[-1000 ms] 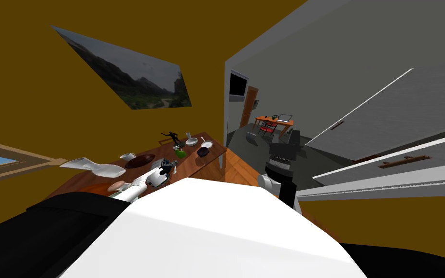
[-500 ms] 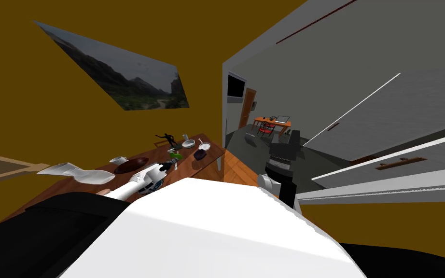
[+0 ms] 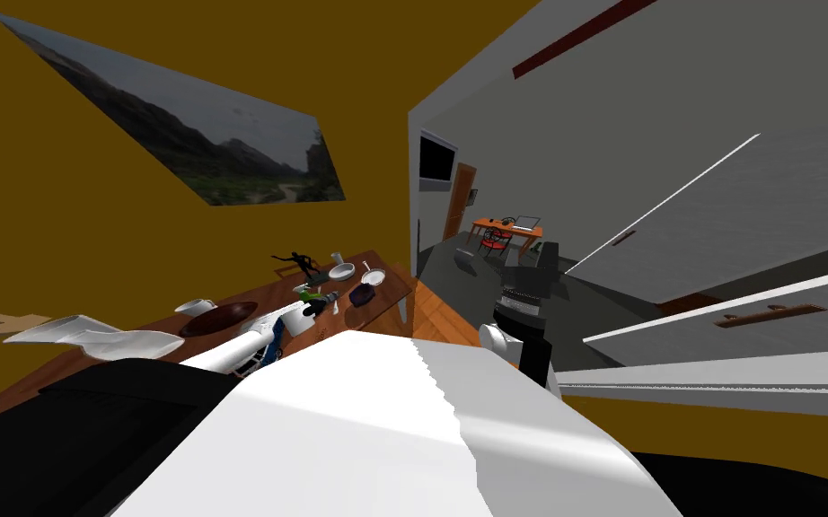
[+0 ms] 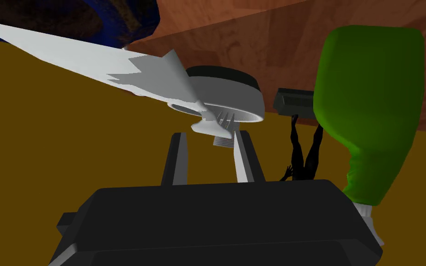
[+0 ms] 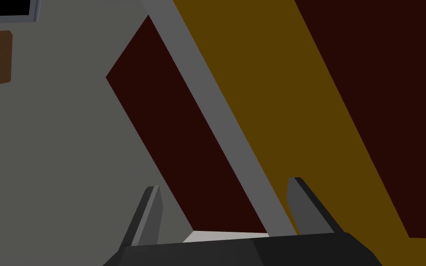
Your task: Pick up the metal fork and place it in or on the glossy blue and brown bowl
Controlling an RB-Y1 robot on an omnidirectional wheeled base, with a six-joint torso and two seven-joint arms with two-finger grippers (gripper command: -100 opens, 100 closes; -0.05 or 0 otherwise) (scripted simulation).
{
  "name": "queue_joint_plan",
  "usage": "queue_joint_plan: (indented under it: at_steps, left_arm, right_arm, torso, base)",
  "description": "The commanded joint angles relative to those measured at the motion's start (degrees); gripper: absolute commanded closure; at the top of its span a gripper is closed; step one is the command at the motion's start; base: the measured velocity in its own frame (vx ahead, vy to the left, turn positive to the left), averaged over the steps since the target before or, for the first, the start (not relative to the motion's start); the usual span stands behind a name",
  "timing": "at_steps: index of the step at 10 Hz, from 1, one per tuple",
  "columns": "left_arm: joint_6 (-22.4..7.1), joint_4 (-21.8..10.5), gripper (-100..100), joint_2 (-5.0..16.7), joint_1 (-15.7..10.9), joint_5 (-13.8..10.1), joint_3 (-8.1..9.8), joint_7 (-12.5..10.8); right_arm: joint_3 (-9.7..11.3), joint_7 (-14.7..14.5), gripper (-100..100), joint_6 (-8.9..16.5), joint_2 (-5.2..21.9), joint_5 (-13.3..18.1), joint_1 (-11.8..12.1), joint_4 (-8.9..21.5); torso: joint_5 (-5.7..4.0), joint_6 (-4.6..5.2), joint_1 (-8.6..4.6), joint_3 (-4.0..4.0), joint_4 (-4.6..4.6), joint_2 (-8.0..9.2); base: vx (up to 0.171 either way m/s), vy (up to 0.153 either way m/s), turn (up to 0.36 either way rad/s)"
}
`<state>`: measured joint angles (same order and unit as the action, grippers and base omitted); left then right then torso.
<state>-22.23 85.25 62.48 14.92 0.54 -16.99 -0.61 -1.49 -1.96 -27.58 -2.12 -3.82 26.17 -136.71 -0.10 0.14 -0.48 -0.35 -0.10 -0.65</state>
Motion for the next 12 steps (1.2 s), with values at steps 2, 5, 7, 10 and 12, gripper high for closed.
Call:
queue_joint_plan:
  at_steps: [2,5,7,10,12]
  left_arm:
    - [-0.4,2.0,100,1.5,-0.7,-1.0,-2.91,-0.9]
    - [-0.6,3.7,100,3.0,-2.1,-2.1,-6.74,-1.9]
    - [-0.7,4.0,100,3.1,-2.2,-2.1,-7.07,-2.0]
    - [-0.5,4.1,-100,3.0,-2.3,-2.1,-7.21,-2.0]
    - [-0.5,4.1,-100,3.0,-2.3,-2.1,-7.20,-2.0]
  right_arm:
    - [0.0,0.0,0,0.0,0.0,0.0,0.0,0.0]
    - [0.0,0.0,0,0.0,0.0,0.0,0.0,0.0]
    - [0.0,0.0,0,0.0,0.0,0.0,0.0,0.0]
    - [0.0,0.0,0,0.0,0.0,0.0,0.0,0.0]
    - [0.0,0.0,0,0.0,0.0,0.0,0.0,0.0]
  torso:
    - [-0.01,-0.02,0.09,0.05,0.02,0.07]
    - [-0.01,-0.01,-0.05,0.04,0.02,0.06]
    - [-0.01,-0.04,0.08,0.09,0.04,0.15]
    - [0.03,-0.13,0.42,0.36,0.14,0.61]
    - [0.03,-0.13,0.44,0.39,0.15,0.66]
  base:
    - [0.133,-0.077,0.008]
    - [0.131,-0.097,0.014]
    - [0.081,-0.055,-0.001]
    - [0.005,-0.004,-0.001]
    - [0.000,0.000,0.000]
